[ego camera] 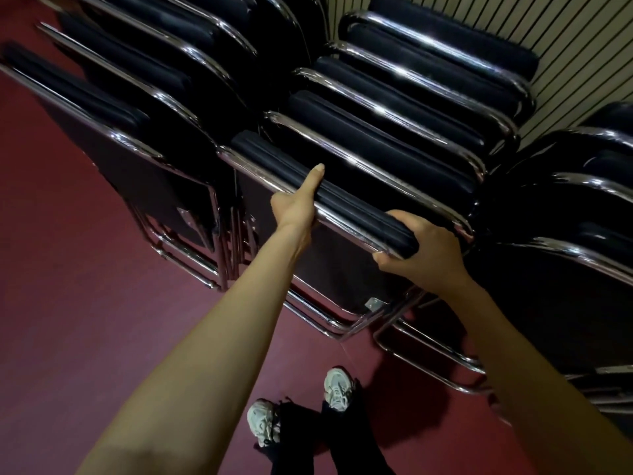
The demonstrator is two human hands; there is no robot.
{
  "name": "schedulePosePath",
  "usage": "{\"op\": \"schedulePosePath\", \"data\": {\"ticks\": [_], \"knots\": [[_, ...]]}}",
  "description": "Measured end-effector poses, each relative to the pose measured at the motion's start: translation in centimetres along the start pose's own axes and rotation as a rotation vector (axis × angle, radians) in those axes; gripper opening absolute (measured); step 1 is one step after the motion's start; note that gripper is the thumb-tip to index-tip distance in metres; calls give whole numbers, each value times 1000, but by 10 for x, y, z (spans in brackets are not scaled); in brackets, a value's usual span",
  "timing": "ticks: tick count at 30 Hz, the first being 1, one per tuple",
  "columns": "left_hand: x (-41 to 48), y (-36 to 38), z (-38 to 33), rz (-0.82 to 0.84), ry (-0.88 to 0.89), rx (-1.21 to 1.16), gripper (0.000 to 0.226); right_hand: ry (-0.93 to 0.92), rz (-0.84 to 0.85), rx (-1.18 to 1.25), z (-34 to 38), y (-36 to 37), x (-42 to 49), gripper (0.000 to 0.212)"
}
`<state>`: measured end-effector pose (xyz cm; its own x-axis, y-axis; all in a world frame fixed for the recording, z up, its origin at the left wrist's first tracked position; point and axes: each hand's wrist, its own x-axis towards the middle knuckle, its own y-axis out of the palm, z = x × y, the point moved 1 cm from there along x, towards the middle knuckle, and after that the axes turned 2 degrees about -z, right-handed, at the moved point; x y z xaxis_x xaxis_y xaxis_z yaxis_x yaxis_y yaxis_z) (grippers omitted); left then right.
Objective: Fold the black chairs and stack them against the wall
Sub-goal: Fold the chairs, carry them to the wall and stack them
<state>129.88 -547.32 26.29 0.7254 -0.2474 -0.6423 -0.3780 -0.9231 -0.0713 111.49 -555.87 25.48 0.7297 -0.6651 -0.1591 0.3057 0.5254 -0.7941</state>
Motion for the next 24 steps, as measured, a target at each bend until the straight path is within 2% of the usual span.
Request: {"op": "schedulePosePath", "data": {"ticks": [4,6,10,12,14,15,17,20,22,24], "knots": [[2,7,3,-5,-1,-40,58,-34,-7,89,-7,-7,8,71],[1,9,8,7,-11,-40,74,-34,-6,120,-12,-10,8,68],[1,6,10,20,-3,-12,60,-31,-34,103,-10,-9,5,69],[2,-1,6,21,4,1,64,-17,-30,28,0,-4,0,78],[1,-11,1,6,-1,19,83,9,63,-118,13,-2,-5,94],[0,-15,0,14,-2,34,84,38,117,-192,18,-1,-6,99],[0,-18,-1,17,4,41,83,62,146,-261,25,0,-8,96],[-2,-16,0,-21,7,42,100,53,96,-262,27,-1,-11,87],[-4,-14,-1,-42,1,59,92,70,82,-250,28,-3,-12,87],[0,-19,-1,-17,-12,81,67,77,85,-234,31,-4,-13,88]]}}
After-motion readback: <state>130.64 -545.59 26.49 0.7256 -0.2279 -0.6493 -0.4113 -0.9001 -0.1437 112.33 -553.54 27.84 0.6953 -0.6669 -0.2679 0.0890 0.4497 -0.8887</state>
